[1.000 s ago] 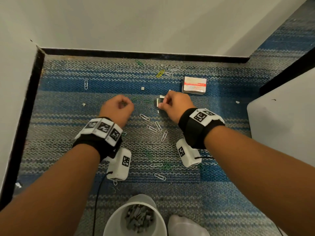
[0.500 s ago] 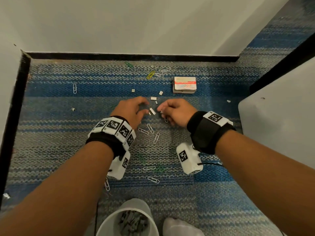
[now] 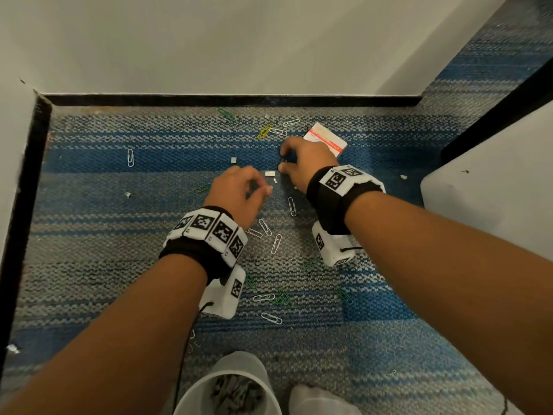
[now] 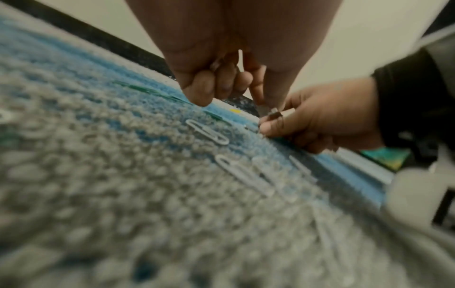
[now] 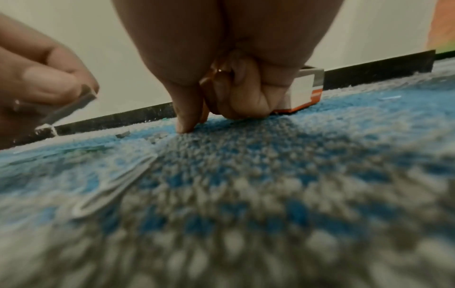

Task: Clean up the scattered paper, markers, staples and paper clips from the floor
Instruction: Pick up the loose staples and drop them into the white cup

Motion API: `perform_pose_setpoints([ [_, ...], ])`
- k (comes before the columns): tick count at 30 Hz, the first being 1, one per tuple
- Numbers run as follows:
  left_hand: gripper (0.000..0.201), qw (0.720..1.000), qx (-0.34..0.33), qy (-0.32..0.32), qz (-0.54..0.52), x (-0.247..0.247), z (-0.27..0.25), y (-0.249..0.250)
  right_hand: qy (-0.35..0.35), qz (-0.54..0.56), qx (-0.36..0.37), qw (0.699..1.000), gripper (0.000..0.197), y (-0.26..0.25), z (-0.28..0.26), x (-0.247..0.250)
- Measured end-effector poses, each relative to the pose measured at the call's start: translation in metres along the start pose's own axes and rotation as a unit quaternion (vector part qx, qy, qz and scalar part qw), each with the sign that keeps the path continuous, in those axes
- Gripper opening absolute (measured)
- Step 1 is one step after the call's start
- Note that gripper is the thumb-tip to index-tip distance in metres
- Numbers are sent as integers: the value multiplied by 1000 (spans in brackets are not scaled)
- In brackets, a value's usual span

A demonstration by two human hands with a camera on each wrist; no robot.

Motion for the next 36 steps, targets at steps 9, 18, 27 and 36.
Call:
perform_pose_setpoints([
  [9,20,816,218,48,-533,-3,-7,-38,5,414,-94,905,25,18,1,-12],
  [18,18,978,148,95,-116,35,15,-50,-84,-49,56,994,24,-23,3,-19],
  [27,8,993,107,53,15,28,34,-37,45,104,-11,993,11,-37,45,27],
  [36,25,992,122,29,9,28,24,-43,69,2,-100,993,28,-39,80,18],
])
Point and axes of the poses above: each hand's wrist, its own z-axis towards the middle knuckle, its own x-axis out of the back of the hand, y = z × x, the point moved 6 cm from there along z, towards the middle knuckle, and after that the axes turned 6 degrees about -y, right-handed, at the moved point
